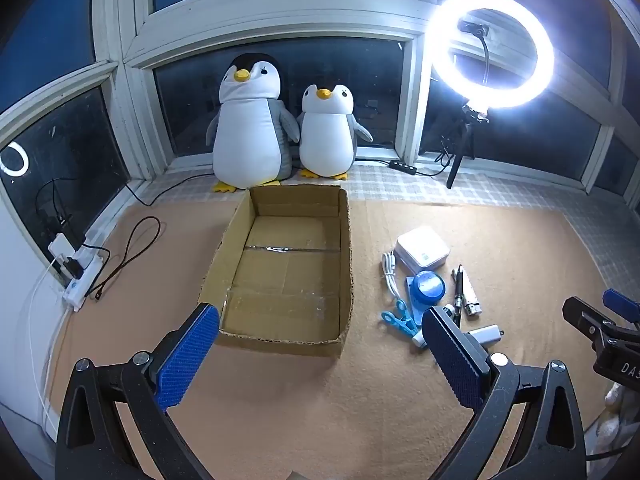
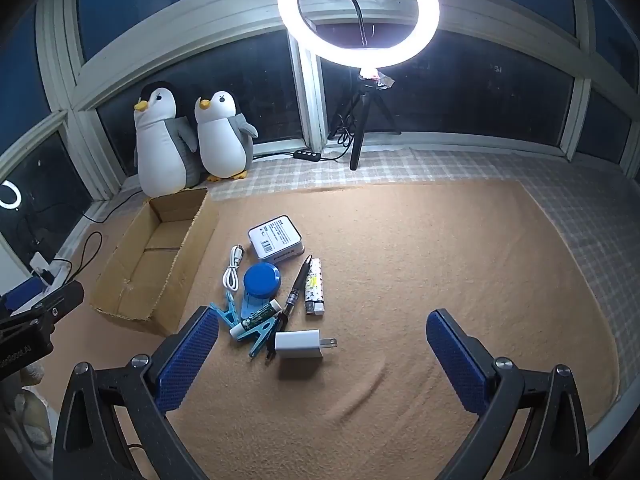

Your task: Organize rigid objects

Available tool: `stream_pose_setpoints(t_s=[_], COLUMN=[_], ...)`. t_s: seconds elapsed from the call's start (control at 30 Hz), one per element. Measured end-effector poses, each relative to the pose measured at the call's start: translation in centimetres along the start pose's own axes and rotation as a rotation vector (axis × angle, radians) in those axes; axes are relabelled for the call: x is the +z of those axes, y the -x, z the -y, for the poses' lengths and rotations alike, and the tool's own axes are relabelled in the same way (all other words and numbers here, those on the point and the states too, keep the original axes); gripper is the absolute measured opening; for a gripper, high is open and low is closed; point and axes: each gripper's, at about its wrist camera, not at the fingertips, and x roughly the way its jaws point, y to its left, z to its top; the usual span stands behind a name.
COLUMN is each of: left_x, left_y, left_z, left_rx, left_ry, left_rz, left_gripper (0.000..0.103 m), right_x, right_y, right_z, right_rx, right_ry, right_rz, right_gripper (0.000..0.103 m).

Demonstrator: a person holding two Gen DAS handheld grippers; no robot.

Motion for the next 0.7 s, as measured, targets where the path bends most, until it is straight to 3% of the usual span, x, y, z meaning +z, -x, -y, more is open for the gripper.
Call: stream_pose_setpoints(t_s=[0.7], left_x=[0.47], left_y=[0.83], left_z=[0.08], left_rx=[-0.022], left_ry=[-0.014], left_rz=[0.009], left_gripper=[0.102], right_x=[-0.28], right_y=[0.45], right_z=[-0.64], right_rx=[0.005], right_ry=[0.0], right_rz=[-0.008], right_gripper=[0.103])
